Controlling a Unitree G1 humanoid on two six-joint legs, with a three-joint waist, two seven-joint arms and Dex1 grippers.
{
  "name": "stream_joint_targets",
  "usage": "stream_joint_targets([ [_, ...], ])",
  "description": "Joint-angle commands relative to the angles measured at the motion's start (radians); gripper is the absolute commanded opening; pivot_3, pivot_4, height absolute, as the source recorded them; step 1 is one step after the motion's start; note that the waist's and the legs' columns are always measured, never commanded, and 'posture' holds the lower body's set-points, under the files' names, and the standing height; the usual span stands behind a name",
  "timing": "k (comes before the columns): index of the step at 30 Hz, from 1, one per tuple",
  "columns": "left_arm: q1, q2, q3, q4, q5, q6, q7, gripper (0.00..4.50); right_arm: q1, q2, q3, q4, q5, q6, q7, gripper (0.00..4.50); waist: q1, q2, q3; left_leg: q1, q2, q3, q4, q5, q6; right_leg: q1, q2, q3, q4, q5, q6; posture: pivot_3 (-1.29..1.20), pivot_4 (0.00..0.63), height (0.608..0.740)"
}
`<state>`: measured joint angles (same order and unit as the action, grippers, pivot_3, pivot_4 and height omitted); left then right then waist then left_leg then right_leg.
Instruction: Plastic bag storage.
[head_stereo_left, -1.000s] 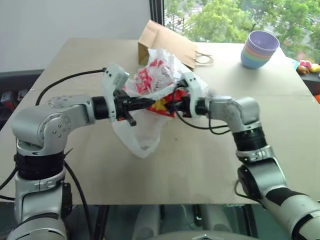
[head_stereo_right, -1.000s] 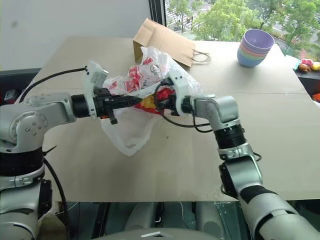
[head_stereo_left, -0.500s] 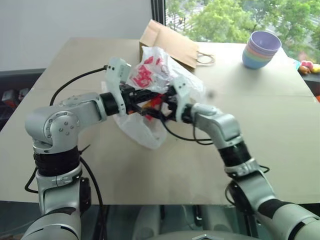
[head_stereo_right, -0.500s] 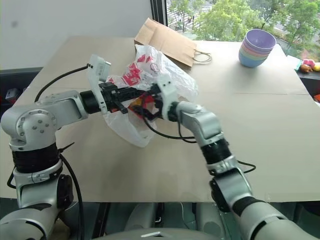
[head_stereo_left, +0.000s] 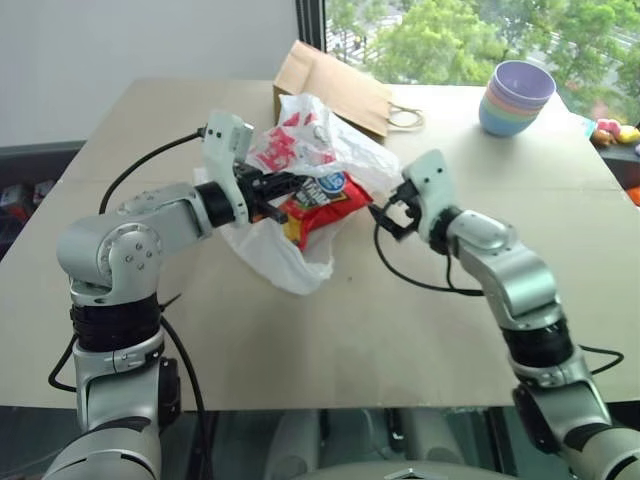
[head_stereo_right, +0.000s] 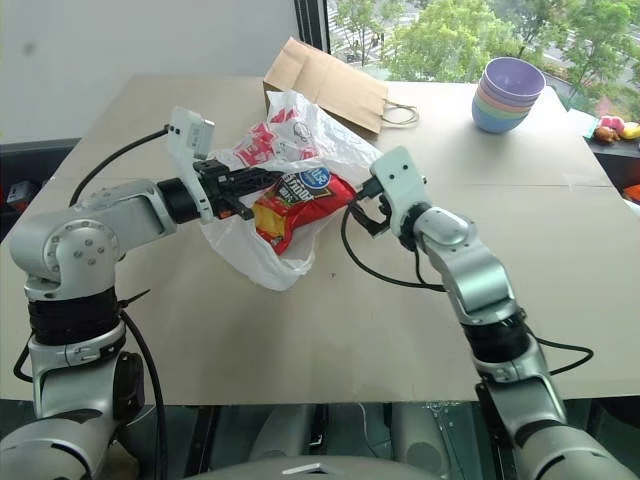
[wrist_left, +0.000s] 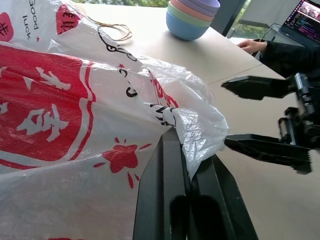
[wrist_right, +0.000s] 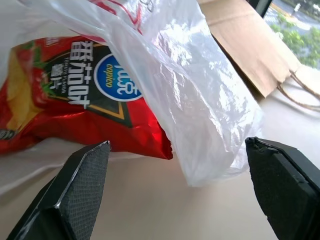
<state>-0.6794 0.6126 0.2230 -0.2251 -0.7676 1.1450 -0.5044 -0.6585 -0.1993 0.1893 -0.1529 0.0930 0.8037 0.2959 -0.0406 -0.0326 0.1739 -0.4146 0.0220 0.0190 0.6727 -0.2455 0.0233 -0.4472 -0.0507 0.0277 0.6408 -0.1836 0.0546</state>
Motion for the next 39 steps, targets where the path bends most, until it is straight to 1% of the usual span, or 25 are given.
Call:
stream_joint_targets([
  [1, -0.023, 0.014, 0.000, -0.022, -0.006, -0.016, -0.015, 0.00, -0.104, 0.081, -0.069, 0.213, -0.009, -0.141, -0.078, 4.48, -0.001, 0.000, 0.000, 0.000, 0.000, 0.000, 0.000, 0.000, 0.000, 0.000, 0.000, 0.000, -0.001, 0.000, 0.000, 0.00, 0.150, 0.740],
  [2, -0.021, 0.020, -0.005, -0.028, -0.002, -0.020, -0.019, 0.00, -0.136, 0.083, -0.068, 0.306, -0.035, -0.203, -0.101, 4.24, -0.001, 0.000, 0.000, 0.000, 0.000, 0.000, 0.000, 0.000, 0.000, 0.000, 0.000, 0.000, -0.001, 0.000, 0.000, 0.00, 0.150, 0.740],
  [4, -0.019, 0.025, -0.005, -0.041, -0.005, -0.018, -0.020, 0.00, -0.178, 0.084, -0.091, 0.423, -0.053, -0.290, -0.128, 3.61, 0.002, 0.000, 0.000, 0.000, 0.000, 0.000, -0.001, 0.000, 0.000, 0.000, 0.000, 0.000, -0.001, 0.000, 0.000, 0.00, 0.150, 0.740],
  [5, -0.015, 0.031, -0.004, -0.048, -0.003, -0.020, -0.021, 0.00, -0.194, 0.077, -0.098, 0.456, -0.056, -0.317, -0.130, 3.10, 0.003, 0.000, 0.000, -0.001, 0.000, 0.000, -0.001, 0.000, 0.000, 0.000, 0.000, 0.000, -0.002, 0.000, 0.000, 0.00, 0.150, 0.740],
  [6, -0.010, 0.035, -0.002, -0.052, -0.002, -0.022, -0.023, 0.00, -0.201, 0.070, -0.104, 0.468, -0.054, -0.325, -0.124, 2.71, 0.003, 0.000, 0.000, -0.001, 0.000, 0.000, -0.001, 0.000, 0.000, 0.000, -0.001, -0.001, -0.003, 0.000, 0.000, 0.00, 0.150, 0.740],
  [7, -0.005, 0.039, 0.000, -0.055, -0.002, -0.024, -0.026, 0.00, -0.205, 0.063, -0.107, 0.478, -0.053, -0.330, -0.117, 2.20, 0.003, 0.000, 0.000, -0.002, 0.000, 0.000, -0.001, 0.000, 0.000, 0.000, -0.001, -0.001, -0.003, 0.000, 0.000, 0.00, 0.150, 0.740],
  [8, -0.001, 0.041, 0.002, -0.055, -0.002, -0.026, -0.027, 0.00, -0.206, 0.053, -0.109, 0.479, -0.055, -0.333, -0.109, 1.91, 0.003, 0.000, 0.000, -0.002, 0.000, 0.000, -0.002, 0.000, 0.000, 0.000, -0.001, -0.001, -0.004, 0.000, 0.000, 0.00, 0.150, 0.740],
  [11, 0.008, 0.039, -0.006, -0.049, 0.017, -0.079, -0.043, 0.00, -0.187, 0.012, -0.111, 0.429, -0.054, -0.310, -0.074, 0.49, 0.001, 0.001, 0.000, -0.002, 0.000, 0.000, -0.003, 0.000, 0.000, 0.000, -0.002, -0.001, -0.005, 0.000, 0.000, 0.00, 0.150, 0.740],
  [12, 0.005, 0.036, -0.017, -0.031, 0.025, -0.102, -0.059, 0.00, -0.175, -0.011, -0.125, 0.375, -0.039, -0.273, -0.056, 0.18, 0.000, 0.001, 0.000, -0.002, 0.000, 0.000, -0.003, 0.000, 0.000, 0.000, -0.002, -0.001, -0.005, 0.000, 0.000, 0.00, 0.150, 0.740],
  [13, 0.002, 0.033, -0.024, -0.018, 0.031, -0.117, -0.071, 0.00, -0.167, -0.026, -0.135, 0.337, -0.028, -0.247, -0.045, 0.02, 0.000, 0.001, 0.001, -0.002, 0.000, 0.000, -0.003, 0.000, 0.000, 0.000, -0.001, -0.001, -0.005, 0.000, 0.000, 0.00, 0.150, 0.740],
  [15, -0.026, 0.035, -0.072, 0.042, 0.075, -0.181, -0.116, 0.00, -0.157, -0.063, -0.182, 0.214, 0.029, -0.142, -0.013, 0.02, 0.002, 0.001, 0.001, -0.002, 0.000, 0.000, -0.003, 0.000, 0.000, 0.000, -0.001, -0.001, -0.004, 0.000, 0.000, 0.00, 0.150, 0.740],
  [18, -0.140, 0.015, -0.121, 0.184, 0.128, -0.273, -0.176, 0.00, -0.180, -0.122, -0.264, 0.039, 0.134, 0.045, 0.033, 0.02, 0.014, 0.002, 0.001, -0.002, -0.001, -0.001, -0.003, 0.000, 0.000, 0.000, -0.001, -0.002, -0.004, 0.000, 0.000, 0.00, 0.150, 0.740],
  [21, -0.268, 0.006, -0.138, 0.357, 0.150, -0.319, -0.258, 0.00, -0.250, -0.150, -0.349, -0.029, 0.232, 0.203, 0.045, 0.02, 0.017, 0.002, 0.001, -0.002, -0.001, -0.001, -0.002, 0.000, 0.000, 0.000, -0.001, -0.002, -0.003, 0.000, 0.000, 0.00, 0.150, 0.740],
  [24, -0.332, 0.020, -0.150, 0.464, 0.167, -0.337, -0.334, 0.85, -0.299, -0.147, -0.416, -0.047, 0.307, 0.319, 0.034, 0.00, 0.007, 0.003, 0.001, -0.001, 0.000, 0.000, -0.002, 0.000, 0.000, 0.000, 0.000, -0.001, -0.003, 0.000, 0.000, 0.00, 0.150, 0.740],
  [25, -0.337, 0.038, -0.117, 0.485, 0.132, -0.290, -0.357, 1.25, -0.310, -0.137, -0.438, -0.051, 0.326, 0.350, 0.023, 0.00, 0.003, 0.003, 0.001, -0.001, 0.000, 0.000, -0.003, 0.000, 0.000, 0.000, 0.000, -0.001, -0.003, 0.000, 0.000, 0.00, 0.150, 0.740],
  [27, -0.321, 0.087, -0.031, 0.492, 0.022, -0.142, -0.401, 2.10, -0.316, -0.125, -0.457, -0.063, 0.347, 0.384, 0.003, 0.00, -0.005, 0.003, 0.001, -0.001, 0.000, 0.000, -0.003, 0.000, 0.000, 0.000, 0.000, -0.001, -0.003, 0.000, 0.000, 0.00, 0.150, 0.740],
  [28, -0.291, 0.121, 0.020, 0.464, -0.049, -0.050, -0.421, 2.63, -0.309, -0.118, -0.463, -0.073, 0.355, 0.396, -0.006, 0.00, -0.014, 0.003, 0.002, -0.002, 0.000, 0.000, -0.003, 0.000, 0.000, -0.001, 0.000, -0.001, -0.003, 0.000, 0.000, 0.00, 0.150, 0.740],
  [29, -0.251, 0.158, 0.064, 0.424, -0.118, 0.038, -0.442, 2.63, -0.301, -0.110, -0.466, -0.082, 0.363, 0.405, -0.014, 0.00, -0.022, 0.004, 0.002, -0.002, 0.001, 0.001, -0.004, 0.000, 0.001, -0.001, 0.000, 0.000, -0.004, 0.000, 0.000, 0.00, 0.150, 0.740],
  [32, -0.043, 0.272, 0.193, 0.224, -0.296, 0.233, -0.488, 2.63, -0.272, -0.092, -0.473, -0.113, 0.382, 0.426, -0.034, 0.00, -0.034, 0.005, 0.002, -0.002, 0.002, -0.001, -0.005, -0.001, 0.001, -0.002, 0.000, 0.000, -0.002, 0.000, 0.000, 0.00, 0.150, 0.740],
  [34, 0.078, 0.304, 0.266, 0.121, -0.396, 0.319, -0.483, 2.63, -0.259, -0.088, -0.474, -0.123, 0.390, 0.432, -0.042, 0.00, -0.027, 0.005, 0.003, -0.003, 0.002, -0.003, -0.006, -0.001, 0.002, -0.003, -0.001, 0.000, -0.002, 0.000, 0.000, 0.00, 0.150, 0.740],
  [35, 0.129, 0.312, 0.298, 0.081, -0.444, 0.353, -0.478, 2.63, -0.255, -0.086, -0.474, -0.126, 0.392, 0.433, -0.046, 0.00, -0.023, 0.005, 0.003, -0.003, 0.001, -0.003, -0.006, -0.001, 0.002, -0.003, -0.002, 0.000, -0.005, 0.000, 0.001, 0.00, 0.150, 0.740],
  [36, 0.210, 0.307, 0.329, 0.015, -0.484, 0.375, -0.459, 2.63, -0.249, -0.085, -0.476, -0.129, 0.396, 0.436, -0.049, 0.00, -0.018, 0.005, 0.003, -0.003, 0.001, -0.003, -0.005, -0.001, 0.002, -0.002, -0.003, 0.000, -0.007, 0.000, 0.001, 0.00, 0.150, 0.740],
  [38, 0.372, 0.237, 0.346, -0.138, -0.539, 0.359, -0.377, 2.63, -0.235, -0.089, -0.477, -0.137, 0.406, 0.442, -0.052, 0.00, -0.009, 0.005, 0.003, -0.002, 0.002, -0.003, -0.005, -0.001, 0.002, -0.001, -0.004, -0.001, -0.007, 0.000, 0.001, 0.00, 0.150, 0.740],
  [39, 0.432, 0.192, 0.316, -0.221, -0.516, 0.312, -0.331, 2.63, -0.228, -0.092, -0.477, -0.141, 0.409, 0.446, -0.054, 0.00, 0.001, 0.005, 0.002, -0.002, 0.001, -0.003, -0.004, -0.001, 0.002, 0.000, -0.005, 0.000, -0.007, 0.000, 0.001, 0.00, 0.150, 0.740],
])
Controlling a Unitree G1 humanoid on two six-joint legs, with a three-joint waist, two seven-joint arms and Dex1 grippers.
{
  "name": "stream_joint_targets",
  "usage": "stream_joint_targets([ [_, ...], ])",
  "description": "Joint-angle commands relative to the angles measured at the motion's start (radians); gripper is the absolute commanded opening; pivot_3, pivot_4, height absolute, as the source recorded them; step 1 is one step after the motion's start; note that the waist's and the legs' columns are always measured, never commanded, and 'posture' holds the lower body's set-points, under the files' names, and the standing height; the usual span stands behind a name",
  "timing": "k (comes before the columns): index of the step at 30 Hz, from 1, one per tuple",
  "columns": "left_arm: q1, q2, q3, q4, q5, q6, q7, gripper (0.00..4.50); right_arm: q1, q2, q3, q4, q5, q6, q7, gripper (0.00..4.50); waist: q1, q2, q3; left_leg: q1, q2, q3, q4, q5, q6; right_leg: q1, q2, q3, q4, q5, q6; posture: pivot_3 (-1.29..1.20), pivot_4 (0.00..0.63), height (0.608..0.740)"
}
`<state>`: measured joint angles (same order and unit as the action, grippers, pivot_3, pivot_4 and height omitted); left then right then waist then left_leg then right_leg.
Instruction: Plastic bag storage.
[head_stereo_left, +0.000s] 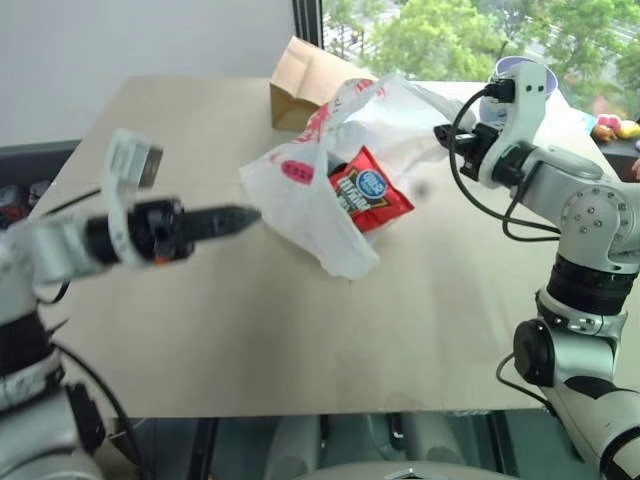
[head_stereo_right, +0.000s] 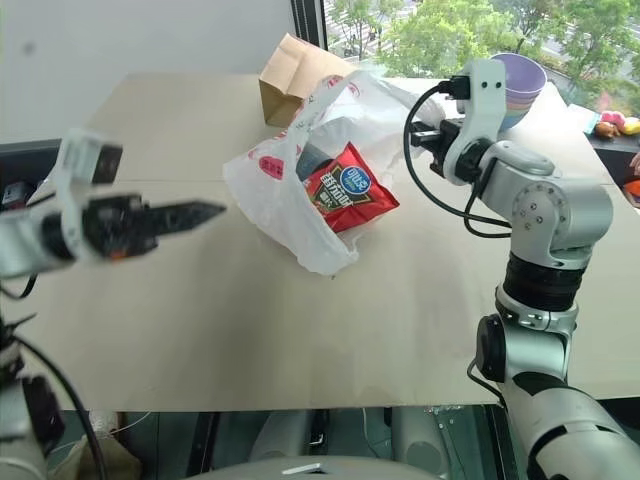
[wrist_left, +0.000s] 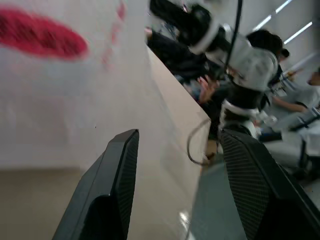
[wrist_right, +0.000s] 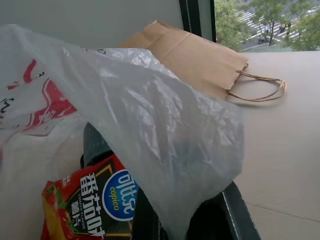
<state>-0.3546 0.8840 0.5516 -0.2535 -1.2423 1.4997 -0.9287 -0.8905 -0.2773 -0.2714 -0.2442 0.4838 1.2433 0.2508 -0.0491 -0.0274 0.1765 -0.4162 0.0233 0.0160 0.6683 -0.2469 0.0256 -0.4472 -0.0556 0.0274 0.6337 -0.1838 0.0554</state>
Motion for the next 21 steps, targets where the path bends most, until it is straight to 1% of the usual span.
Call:
stream_joint_targets([
  [1, 0.141, -0.124, -0.047, -0.250, -0.022, -0.086, 0.140, 2.63, 0.008, -0.016, -0.016, -0.050, 0.020, 0.009, -0.011, 0.00, 0.012, 0.000, 0.000, 0.001, 0.000, 0.000, 0.000, 0.000, 0.000, 0.001, 0.000, 0.000, 0.000, 0.000, 0.000, 0.00, 0.150, 0.740],
  [4, 0.146, -0.270, -0.149, -0.303, 0.021, -0.157, 0.307, 2.63, 0.011, -0.025, -0.015, -0.055, 0.023, 0.018, -0.019, 0.00, 0.037, 0.000, 0.000, 0.000, -0.001, 0.002, 0.004, 0.001, 0.000, 0.003, 0.000, -0.003, 0.000, 0.000, -0.002, 0.00, 0.150, 0.740],
  [6, 0.112, -0.372, -0.199, -0.274, 0.027, -0.181, 0.432, 2.63, 0.009, -0.034, -0.016, -0.060, 0.024, 0.026, -0.027, 0.00, 0.040, 0.000, -0.001, 0.002, -0.002, 0.001, 0.005, 0.001, -0.001, 0.006, 0.002, -0.004, 0.001, -0.001, -0.004, 0.00, 0.150, 0.740],
  [10, 0.062, -0.508, -0.262, -0.203, 0.009, -0.214, 0.575, 2.63, 0.003, -0.049, -0.013, -0.068, 0.022, 0.042, -0.040, 0.00, 0.033, 0.000, -0.001, 0.003, -0.002, 0.000, 0.005, 0.001, -0.001, 0.007, 0.003, -0.004, 0.001, 0.000, -0.001, 0.00, 0.150, 0.740],
  [12, 0.039, -0.556, -0.283, -0.166, 0.006, -0.220, 0.635, 2.63, 0.002, -0.057, -0.007, -0.071, 0.021, 0.049, -0.045, 0.00, 0.032, 0.001, -0.001, 0.002, -0.002, 0.001, 0.004, 0.001, -0.001, 0.006, 0.003, -0.003, 0.000, 0.000, -0.001, 0.00, 0.150, 0.740],
  [14, 0.007, -0.629, -0.286, -0.107, -0.047, -0.227, 0.717, 2.63, -0.001, -0.062, -0.004, -0.075, 0.022, 0.056, -0.051, 0.00, 0.033, 0.001, -0.001, 0.001, -0.002, 0.001, 0.004, 0.001, -0.001, 0.005, 0.003, -0.003, 0.000, 0.000, -0.001, 0.00, 0.150, 0.740],
  [16, -0.020, -0.679, -0.288, -0.064, -0.057, -0.240, 0.791, 2.63, -0.002, -0.067, 0.000, -0.079, 0.021, 0.062, -0.054, 0.00, 0.034, 0.001, -0.001, 0.001, -0.002, 0.001, 0.003, 0.001, -0.001, 0.005, 0.003, -0.003, -0.001, 0.000, -0.001, 0.00, 0.150, 0.740],
  [18, -0.044, -0.747, -0.270, -0.015, -0.160, -0.276, 0.900, 2.63, -0.003, -0.066, 0.001, -0.086, 0.021, 0.070, -0.058, 0.00, 0.034, 0.001, -0.001, 0.001, -0.002, 0.001, 0.003, 0.001, -0.001, 0.005, 0.003, -0.003, -0.001, 0.000, -0.001, 0.00, 0.150, 0.740],
  [21, -0.072, -0.818, -0.280, 0.026, -0.289, -0.332, 1.049, 2.63, -0.003, -0.065, 0.001, -0.093, 0.022, 0.078, -0.065, 0.00, 0.036, 0.001, -0.001, 0.001, -0.002, 0.001, 0.004, 0.001, -0.001, 0.005, 0.003, -0.003, -0.001, 0.000, -0.001, 0.00, 0.150, 0.740],
])
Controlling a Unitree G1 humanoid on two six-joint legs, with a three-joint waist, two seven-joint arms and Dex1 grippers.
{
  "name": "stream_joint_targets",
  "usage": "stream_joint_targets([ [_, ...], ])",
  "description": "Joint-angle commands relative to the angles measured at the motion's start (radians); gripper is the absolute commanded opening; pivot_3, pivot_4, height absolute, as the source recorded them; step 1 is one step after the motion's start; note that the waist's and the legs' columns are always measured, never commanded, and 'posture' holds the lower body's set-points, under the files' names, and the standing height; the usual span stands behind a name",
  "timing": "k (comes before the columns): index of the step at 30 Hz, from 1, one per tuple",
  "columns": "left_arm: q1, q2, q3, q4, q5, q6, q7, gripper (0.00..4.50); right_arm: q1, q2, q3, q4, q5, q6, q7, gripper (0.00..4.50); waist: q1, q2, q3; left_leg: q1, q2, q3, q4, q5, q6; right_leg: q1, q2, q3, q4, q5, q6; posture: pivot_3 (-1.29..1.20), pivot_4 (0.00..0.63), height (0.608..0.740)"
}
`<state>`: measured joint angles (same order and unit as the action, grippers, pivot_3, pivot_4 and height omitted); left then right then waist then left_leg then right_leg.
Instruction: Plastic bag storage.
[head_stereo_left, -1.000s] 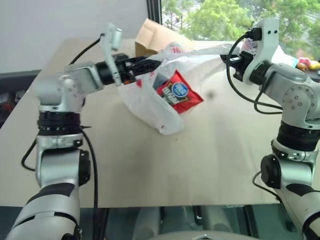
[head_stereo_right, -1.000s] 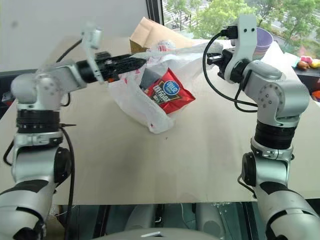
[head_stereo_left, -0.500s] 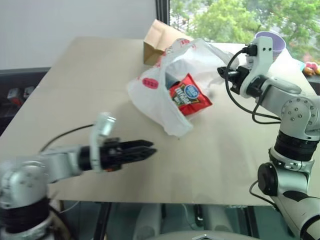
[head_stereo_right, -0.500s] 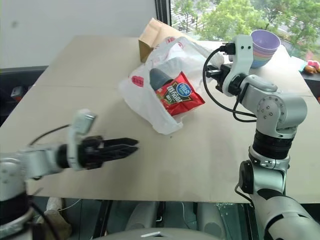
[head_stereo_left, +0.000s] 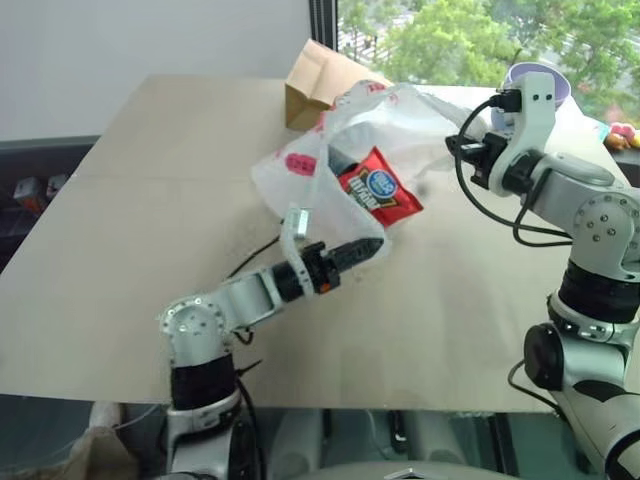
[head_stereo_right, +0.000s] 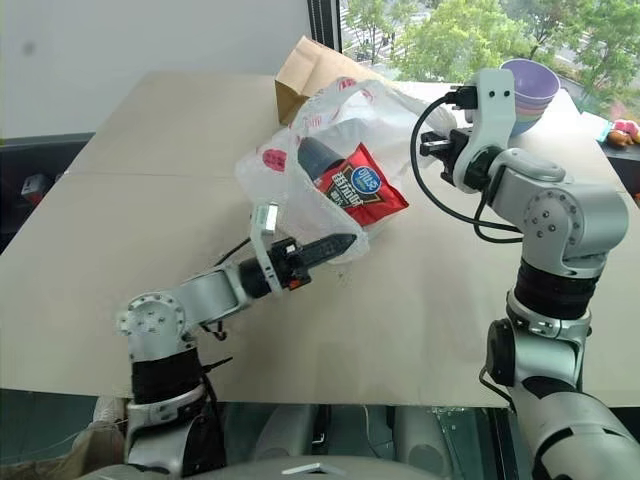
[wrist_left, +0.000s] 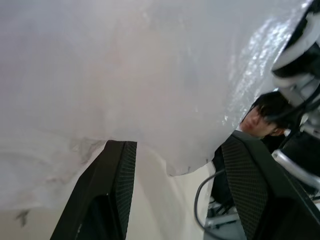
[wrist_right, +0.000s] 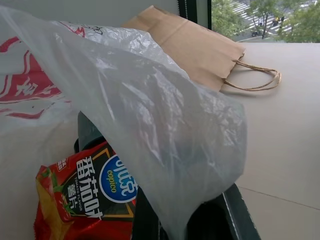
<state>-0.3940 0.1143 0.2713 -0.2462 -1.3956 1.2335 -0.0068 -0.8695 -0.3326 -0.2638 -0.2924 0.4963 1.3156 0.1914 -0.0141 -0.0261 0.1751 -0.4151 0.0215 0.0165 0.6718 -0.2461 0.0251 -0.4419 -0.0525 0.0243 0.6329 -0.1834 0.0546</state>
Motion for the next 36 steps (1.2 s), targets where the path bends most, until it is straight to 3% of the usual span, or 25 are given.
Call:
stream_joint_targets([
  [1, -0.039, -0.065, -0.004, 0.030, -0.162, -0.091, 0.173, 2.63, -0.023, -0.010, -0.007, -0.047, 0.010, 0.008, -0.008, 0.00, 0.001, 0.000, 0.000, 0.000, 0.000, 0.000, 0.000, 0.000, 0.000, 0.000, 0.000, 0.000, 0.000, 0.000, 0.000, 0.00, 0.150, 0.740],
  [4, -0.039, -0.062, -0.019, 0.016, -0.189, -0.137, 0.222, 1.89, -0.020, -0.010, -0.007, -0.048, 0.009, 0.008, -0.009, 0.00, -0.002, 0.000, 0.000, 0.000, 0.000, 0.000, 0.000, 0.000, 0.000, 0.000, 0.000, 0.000, 0.000, 0.000, 0.000, 0.00, 0.150, 0.740],
  [7, -0.028, -0.051, -0.017, -0.016, -0.259, -0.187, 0.244, 0.75, -0.018, -0.013, -0.011, -0.041, 0.012, -0.001, -0.003, 0.00, 0.000, 0.000, 0.000, 0.000, 0.000, 0.000, 0.000, 0.000, 0.000, 0.000, 0.001, 0.000, 0.000, 0.000, 0.000, 0.00, 0.150, 0.740],
  [8, -0.025, -0.041, -0.008, -0.030, -0.284, -0.213, 0.245, 0.13, -0.018, -0.014, -0.014, -0.032, 0.012, -0.010, 0.001, 0.00, 0.000, 0.000, 0.000, 0.000, 0.000, 0.000, 0.000, 0.000, 0.000, 0.000, 0.001, 0.000, 0.000, 0.000, 0.000, 0.00, 0.150, 0.740],
  [9, -0.028, -0.036, 0.012, -0.044, -0.310, -0.247, 0.245, 0.05, -0.023, -0.010, -0.024, -0.018, 0.017, -0.022, 0.007, 0.00, 0.001, 0.000, 0.000, 0.000, 0.000, 0.000, 0.000, 0.000, 0.000, 0.000, 0.000, 0.000, 0.000, 0.000, 0.000, 0.00, 0.150, 0.740],
  [13, -0.080, -0.004, 0.098, -0.079, -0.429, -0.398, 0.237, 0.05, -0.095, 0.033, -0.096, 0.052, 0.077, -0.077, 0.029, 0.00, 0.000, 0.000, 0.000, 0.000, 0.000, 0.000, 0.000, 0.000, 0.000, 0.000, 0.000, 0.000, -0.001, 0.000, 0.000, 0.00, 0.150, 0.740],
  [18, -0.253, 0.226, 0.205, 0.047, -0.531, -0.449, 0.152, 0.05, -0.304, 0.049, -0.187, 0.245, 0.169, -0.172, 0.084, 0.00, -0.002, 0.000, 0.001, 0.000, 0.001, 0.000, 0.000, 0.000, 0.000, -0.001, 0.003, 0.000, 0.000, 0.000, -0.001, 0.00, 0.150, 0.740],
  [23, -0.685, 0.475, 0.244, 0.466, -0.377, -0.521, -0.011, 0.05, -0.584, -0.074, -0.170, 0.576, 0.132, -0.315, 0.165, 0.00, 0.005, -0.001, 0.003, -0.004, 0.000, -0.003, -0.001, 0.000, 0.000, 0.000, 0.003, -0.002, -0.007, 0.001, -0.001, 0.00, 0.150, 0.740],
  [26, -0.842, 0.548, 0.226, 0.662, -0.250, -0.529, -0.111, 0.05, -0.669, -0.170, -0.099, 0.706, 0.079, -0.377, 0.249, 0.00, 0.004, -0.001, 0.003, -0.007, -0.002, -0.003, -0.002, 0.000, 0.000, -0.001, 0.003, -0.001, -0.009, 0.001, 0.000, 0.00, 0.150, 0.740],
  [32, -0.969, 0.572, 0.216, 0.870, -0.059, -0.509, -0.283, 0.05, -0.697, -0.331, 0.014, 0.838, -0.014, -0.425, 0.377, 0.00, -0.002, 0.000, 0.003, -0.012, -0.003, -0.003, -0.007, 0.000, -0.001, -0.006, 0.000, -0.001, -0.008, -0.001, 0.003, 0.00, 0.150, 0.740],
  [36, -0.948, 0.560, 0.216, 0.872, 0.000, -0.442, -0.343, 0.05, -0.621, -0.413, 0.028, 0.711, 0.012, -0.329, 0.427, 0.00, -0.002, 0.000, 0.004, -0.019, -0.003, -0.003, -0.006, 0.000, -0.001, -0.013, 0.000, -0.001, -0.008, -0.001, 0.003, 0.00, 0.150, 0.740],
])
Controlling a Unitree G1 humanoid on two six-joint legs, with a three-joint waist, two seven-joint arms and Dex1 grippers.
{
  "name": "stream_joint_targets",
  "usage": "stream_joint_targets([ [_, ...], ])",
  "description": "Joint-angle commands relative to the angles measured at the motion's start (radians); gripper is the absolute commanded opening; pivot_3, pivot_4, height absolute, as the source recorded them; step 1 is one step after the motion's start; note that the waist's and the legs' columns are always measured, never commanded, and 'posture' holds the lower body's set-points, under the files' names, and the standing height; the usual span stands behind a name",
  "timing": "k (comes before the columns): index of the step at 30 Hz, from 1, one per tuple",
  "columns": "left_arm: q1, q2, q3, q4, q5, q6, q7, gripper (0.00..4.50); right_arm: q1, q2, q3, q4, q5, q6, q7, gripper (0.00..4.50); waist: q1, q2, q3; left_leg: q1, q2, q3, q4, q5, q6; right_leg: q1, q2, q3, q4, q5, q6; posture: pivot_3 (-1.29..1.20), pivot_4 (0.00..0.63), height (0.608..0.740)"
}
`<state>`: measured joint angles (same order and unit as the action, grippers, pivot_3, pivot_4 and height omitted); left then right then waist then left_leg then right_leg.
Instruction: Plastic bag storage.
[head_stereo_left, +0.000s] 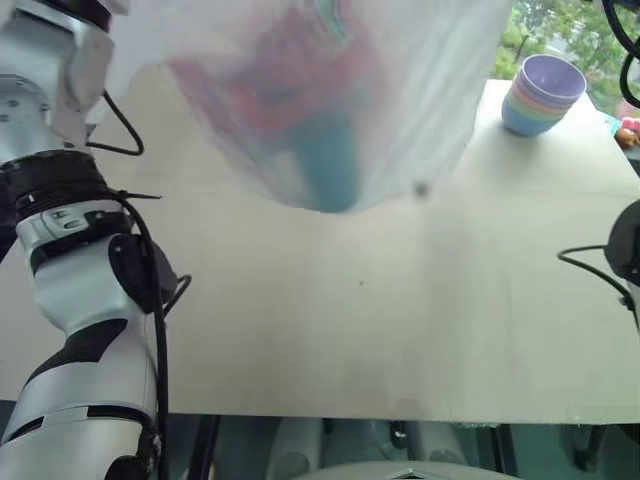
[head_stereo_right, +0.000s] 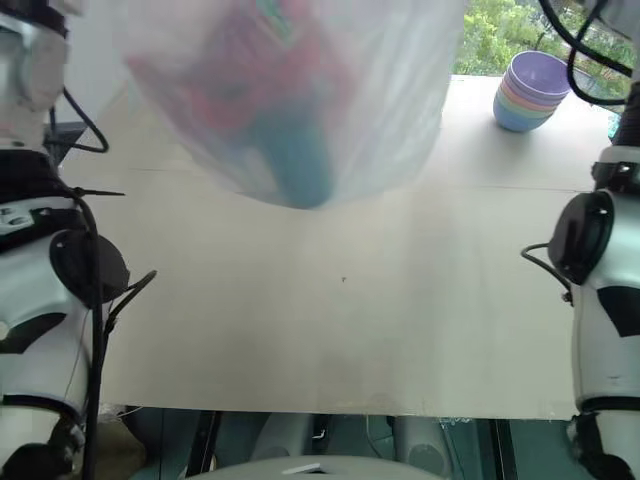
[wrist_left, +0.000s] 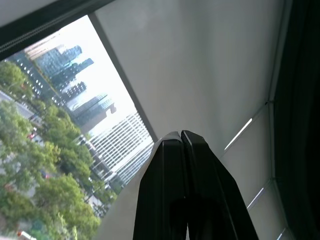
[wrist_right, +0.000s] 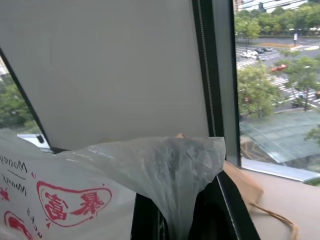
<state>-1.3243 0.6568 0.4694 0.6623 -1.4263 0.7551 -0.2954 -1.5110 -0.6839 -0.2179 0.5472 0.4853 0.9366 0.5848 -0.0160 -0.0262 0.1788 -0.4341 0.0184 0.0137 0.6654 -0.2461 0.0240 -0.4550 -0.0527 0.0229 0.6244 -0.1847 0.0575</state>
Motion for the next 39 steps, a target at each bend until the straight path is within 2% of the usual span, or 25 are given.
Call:
stream_joint_targets([
  [1, 0.002, 0.015, 0.017, -0.053, 0.038, 0.064, -0.062, 0.05, 0.054, -0.078, -0.026, -0.189, 0.044, 0.088, 0.036, 0.00, 0.000, 0.000, 0.000, 0.000, 0.000, 0.000, 0.000, 0.000, 0.000, 0.000, 0.000, 0.000, -0.001, 0.000, 0.000, 0.00, 0.150, 0.740],
  [7, 0.169, 0.000, 0.003, -0.224, 0.078, 0.193, -0.085, 0.05, 0.301, -0.140, -0.043, -0.555, 0.118, 0.206, 0.039, 0.00, -0.003, 0.001, 0.001, 0.001, 0.001, 0.001, -0.001, 0.000, 0.000, 0.000, -0.001, 0.000, 0.001, 0.000, 0.000, 0.00, 0.150, 0.740],
  [11, 0.671, -0.047, -0.120, -0.646, 0.173, 0.231, -0.167, 0.05, 0.760, -0.146, -0.087, -0.962, 0.155, 0.278, -0.003, 0.00, -0.001, 0.004, -0.006, 0.006, 0.002, 0.001, -0.001, 0.000, 0.000, 0.005, -0.001, 0.000, 0.002, 0.000, 0.000, 0.00, 0.150, 0.740],
  [13, 0.816, -0.079, -0.163, -0.752, 0.260, 0.165, -0.164, 0.05, 0.971, -0.149, -0.079, -1.088, 0.117, 0.233, -0.028, 0.00, 0.006, 0.003, -0.005, 0.009, 0.003, 0.003, -0.001, -0.001, 0.001, 0.007, -0.004, 0.002, 0.002, 0.000, 0.000, 0.00, 0.150, 0.740],
  [16, 0.956, -0.146, -0.201, -0.861, 0.375, 0.049, -0.160, 0.05, 1.230, -0.088, -0.074, -1.209, 0.051, 0.156, -0.106, 0.00, 0.023, 0.002, -0.003, 0.001, 0.000, 0.002, 0.009, -0.001, 0.001, 0.002, -0.003, 0.001, 0.002, 0.000, 0.000, 0.00, 0.150, 0.740],
  [18, 1.022, -0.144, -0.253, -0.929, 0.457, 0.004, -0.191, 0.05, 1.372, -0.054, -0.015, -1.225, -0.072, -0.033, -0.146, 0.00, 0.029, 0.001, -0.004, 0.006, 0.000, 0.001, 0.010, -0.002, 0.004, 0.007, -0.002, 0.001, 0.002, 0.000, 0.000, 0.00, 0.150, 0.740],
  [19, 1.043, -0.142, -0.274, -0.953, 0.484, -0.013, -0.213, 0.05, 1.418, -0.029, 0.001, -1.222, -0.106, -0.104, -0.158, 0.00, 0.029, 0.002, -0.004, 0.008, 0.001, 0.002, 0.011, -0.002, 0.004, 0.009, -0.001, 0.001, 0.002, -0.001, -0.002, 0.00, 0.150, 0.740],
  [21, 1.077, -0.131, -0.308, -0.980, 0.546, -0.046, -0.235, 0.05, 1.508, 0.015, 0.015, -1.211, -0.153, -0.196, -0.180, 0.00, 0.027, 0.003, -0.005, 0.022, 0.002, 0.005, 0.011, -0.002, 0.003, 0.021, -0.001, 0.003, 0.001, -0.004, 0.002, 0.00, 0.150, 0.740],
  [24, 1.123, -0.115, -0.294, -1.001, 0.583, -0.119, -0.317, 0.05, 1.604, 0.023, 0.004, -1.214, -0.156, -0.321, -0.100, 0.00, 0.023, 0.003, -0.005, 0.027, 0.003, 0.006, 0.011, -0.002, 0.003, 0.025, -0.001, 0.004, 0.001, -0.004, 0.002, 0.00, 0.150, 0.740],
  [25, 1.138, -0.107, -0.282, -1.007, 0.588, -0.132, -0.334, 0.55, 1.627, 0.038, -0.021, -1.220, -0.135, -0.340, -0.087, 0.57, 0.020, 0.003, -0.005, 0.027, 0.004, 0.006, 0.011, -0.002, 0.003, 0.024, 0.000, 0.004, 0.001, -0.004, 0.002, 0.00, 0.150, 0.740],
  [26, 1.149, -0.100, -0.274, -1.010, 0.596, -0.142, -0.345, 0.80, 1.645, 0.049, -0.043, -1.223, -0.119, -0.353, -0.081, 0.82, 0.018, 0.003, -0.005, 0.026, 0.004, 0.006, 0.011, -0.002, 0.003, 0.024, 0.000, 0.004, 0.002, -0.004, 0.002, 0.00, 0.150, 0.740],
  [32, 1.306, -0.024, -0.223, -1.044, 0.715, -0.267, -0.431, 3.37, 1.859, 0.050, -0.170, -1.223, -0.107, -0.524, 0.054, 3.56, 0.014, 0.003, -0.005, 0.023, 0.004, 0.005, 0.009, -0.003, 0.004, 0.022, 0.001, 0.004, 0.001, -0.004, 0.001, 0.00, 0.150, 0.740],
  [34, 1.360, 0.001, -0.203, -1.051, 0.746, -0.299, -0.456, 4.15, 1.918, 0.070, -0.232, -1.225, -0.081, -0.564, 0.080, 4.31, 0.015, 0.003, -0.005, 0.022, 0.004, 0.005, 0.009, -0.003, 0.004, 0.021, 0.001, 0.004, 0.000, -0.004, 0.001, 0.00, 0.150, 0.740],
  [35, 1.380, 0.011, -0.191, -1.048, 0.751, -0.309, -0.471, 4.46, 1.947, 0.074, -0.260, -1.225, -0.069, -0.584, 0.100, 4.33, 0.015, 0.003, -0.005, 0.022, 0.004, 0.005, 0.009, -0.003, 0.004, 0.021, 0.001, 0.004, 0.000, -0.004, 0.001, 0.00, 0.150, 0.740],
  [39, 1.454, 0.030, -0.146, -1.016, 0.792, -0.372, -0.510, 4.46, 2.093, 0.099, -0.356, -1.152, -0.098, -0.749, 0.195, 4.33, 0.016, 0.003, -0.006, 0.024, 0.006, 0.005, 0.010, -0.003, 0.004, 0.022, 0.000, 0.003, 0.000, -0.004, 0.002, 0.00, 0.150, 0.740],
])
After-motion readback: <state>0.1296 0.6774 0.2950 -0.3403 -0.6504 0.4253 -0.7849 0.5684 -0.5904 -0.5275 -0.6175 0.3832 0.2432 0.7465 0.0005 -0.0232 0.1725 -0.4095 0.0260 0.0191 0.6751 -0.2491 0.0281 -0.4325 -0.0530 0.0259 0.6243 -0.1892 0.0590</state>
